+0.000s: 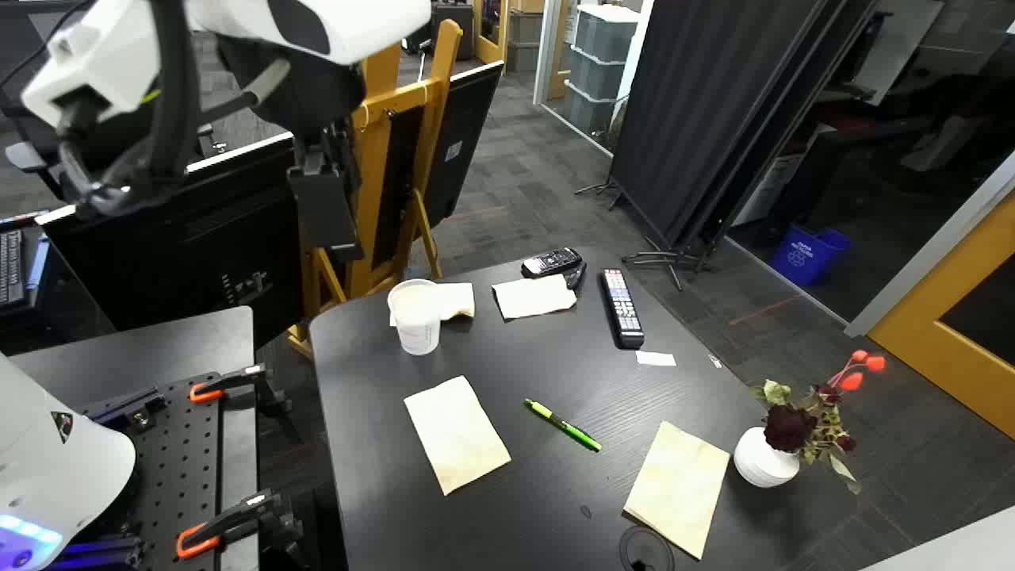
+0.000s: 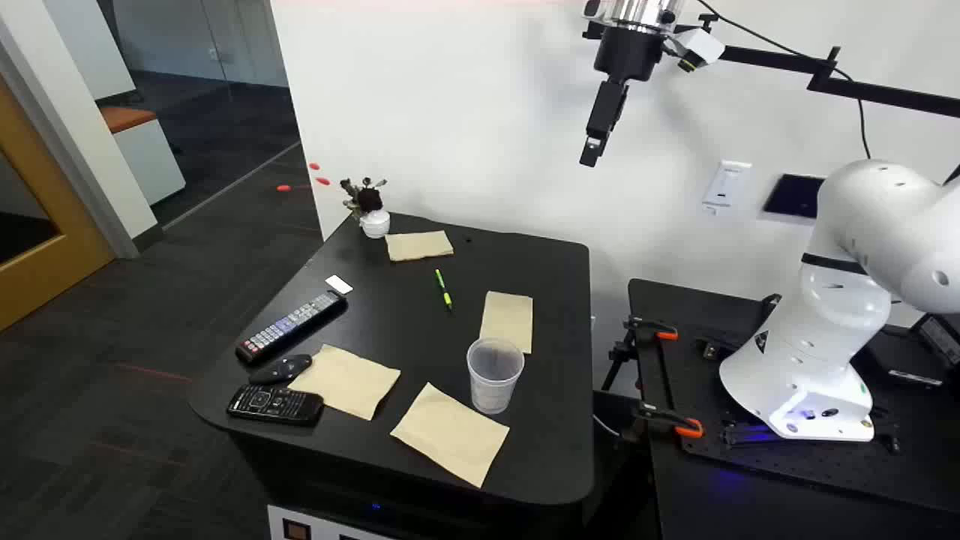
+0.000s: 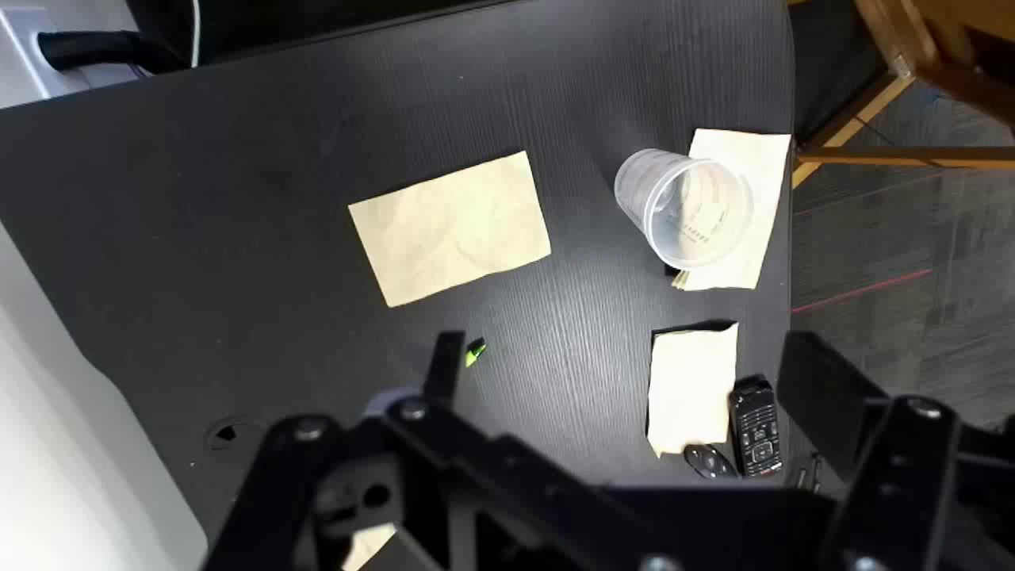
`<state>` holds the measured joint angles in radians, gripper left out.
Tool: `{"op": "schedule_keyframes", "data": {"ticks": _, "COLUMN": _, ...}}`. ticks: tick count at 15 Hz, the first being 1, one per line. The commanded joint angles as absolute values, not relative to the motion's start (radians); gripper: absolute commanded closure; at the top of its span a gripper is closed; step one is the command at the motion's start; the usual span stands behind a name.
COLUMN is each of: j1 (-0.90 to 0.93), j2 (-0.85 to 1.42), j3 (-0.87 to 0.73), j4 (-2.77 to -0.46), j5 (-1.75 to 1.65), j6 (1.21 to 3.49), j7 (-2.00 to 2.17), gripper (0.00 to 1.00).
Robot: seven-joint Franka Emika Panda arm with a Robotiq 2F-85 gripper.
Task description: Pick up the pen and put it in the cup
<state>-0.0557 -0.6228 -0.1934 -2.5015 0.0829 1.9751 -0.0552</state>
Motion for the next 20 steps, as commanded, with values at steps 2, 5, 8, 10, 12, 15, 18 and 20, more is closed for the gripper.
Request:
{"op": "schedule_keyframes", "data": {"ticks": 2, "j1": -0.076, "j2": -0.620, "j3": -0.177, "j4": -2.499, "j5": 0.094, "j6": 1.971, "j7": -0.065, "gripper": 0.00}}
{"op": "schedule_keyframes", "data": {"ticks": 5, "j1": -0.076, "j2": -0.620, "j3": -0.177, "j4": -2.499, "j5": 0.094, "j6": 1.971, "j7": -0.065, "gripper": 0.00}}
{"op": "schedule_keyframes", "data": {"ticks": 8, "j1": -0.076, "j2": -0.620, "j3": -0.177, "j4": -2.499, "j5": 0.094, "j6": 1.971, "j7": -0.065, "gripper": 0.00}}
{"op": "schedule_keyframes", "data": {"ticks": 10, "j1": -0.076, "j2": -0.620, "j3": -0.177, "j4": -2.499, "j5": 0.094, "j6": 1.971, "j7": -0.065, "gripper": 0.00}}
{"op": "schedule_keyframes", "data": {"ticks": 12, "j1": -0.076, "j2": -0.620, "j3": -0.177, "j4": -2.499, "j5": 0.094, "j6": 1.971, "j7": -0.065, "gripper": 0.00}}
{"op": "schedule_keyframes", "data": {"ticks": 15, "j1": -0.088, "j2": -0.578, "j3": -0.161, "j4": -2.483, "j5": 0.081, "j6": 2.014, "j7": -0.032, "gripper": 0.00}}
{"op": "schedule_keyframes", "data": {"ticks": 18, "j1": -0.119, "j2": -0.501, "j3": -0.132, "j4": -2.466, "j5": 0.053, "j6": 2.107, "j7": 0.048, "gripper": 0.00}}
{"op": "schedule_keyframes", "data": {"ticks": 20, "j1": -0.142, "j2": -0.437, "j3": -0.120, "j4": -2.464, "j5": 0.030, "j6": 2.192, "j7": 0.100, "gripper": 0.00}}
